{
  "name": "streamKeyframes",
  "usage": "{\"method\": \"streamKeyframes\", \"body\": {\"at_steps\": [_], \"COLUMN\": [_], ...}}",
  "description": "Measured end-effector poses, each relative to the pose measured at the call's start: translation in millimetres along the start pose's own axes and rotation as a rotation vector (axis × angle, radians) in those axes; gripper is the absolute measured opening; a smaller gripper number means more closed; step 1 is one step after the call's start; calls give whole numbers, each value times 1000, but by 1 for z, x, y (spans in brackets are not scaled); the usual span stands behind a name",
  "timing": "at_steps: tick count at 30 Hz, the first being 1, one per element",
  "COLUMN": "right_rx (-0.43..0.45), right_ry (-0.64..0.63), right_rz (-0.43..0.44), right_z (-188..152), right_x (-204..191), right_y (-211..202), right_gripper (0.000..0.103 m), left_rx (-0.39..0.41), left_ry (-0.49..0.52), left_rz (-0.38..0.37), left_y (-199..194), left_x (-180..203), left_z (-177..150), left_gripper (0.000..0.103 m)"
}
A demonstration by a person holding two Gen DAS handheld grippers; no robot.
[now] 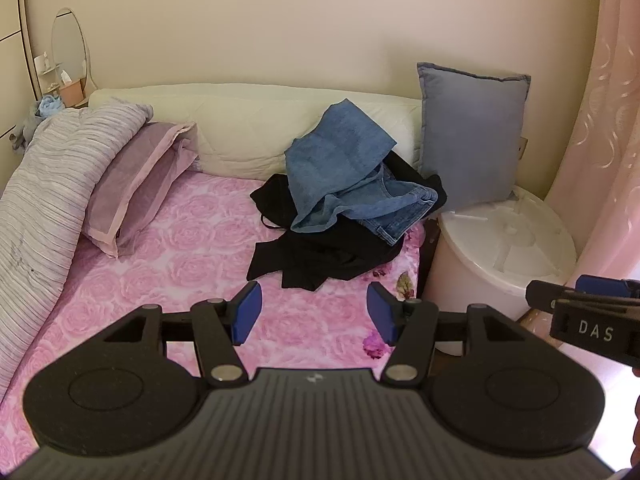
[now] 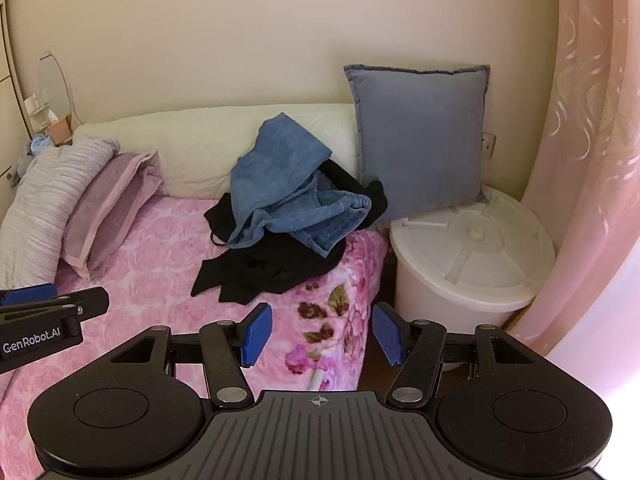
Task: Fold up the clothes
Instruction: 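Move both tools toward the blue jeans piled on the black clothes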
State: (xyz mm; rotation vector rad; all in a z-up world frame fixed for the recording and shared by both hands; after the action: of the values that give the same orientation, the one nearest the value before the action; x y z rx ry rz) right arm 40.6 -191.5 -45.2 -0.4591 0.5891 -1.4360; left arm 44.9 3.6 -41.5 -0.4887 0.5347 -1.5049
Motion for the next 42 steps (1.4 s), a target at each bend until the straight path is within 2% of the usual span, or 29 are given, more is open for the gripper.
{"method": "streamKeyframes", "body": {"at_steps": [24,42], "right_rx": [7,-5], "right_ry": [-5,21], "right_rz": [-19,-50], "right_z": [-1,1], "right_x": [-2,-3], "right_y": [14,16], "right_gripper": [60,60], "left_rx": [-20,-29], "left_ry": [-32,-26], "left_rz": [-22,-40], "left_y": [15,22], "left_x": [-20,-23], "left_z": [-9,-4], "left_gripper": [54,55]}}
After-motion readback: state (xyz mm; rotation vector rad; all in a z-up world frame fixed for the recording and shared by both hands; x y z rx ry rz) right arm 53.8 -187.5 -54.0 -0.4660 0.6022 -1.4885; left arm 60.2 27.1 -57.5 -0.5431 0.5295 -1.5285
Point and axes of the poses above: each gripper's, at about its wrist camera, not at the fingertips, and y roughly the way its jaws point, x to its right, z to its top, the point moved 6 cm from there along y, roughly the way its jaws point, and after that the axes turned 5 degrees about x, right-handed, at the moved point
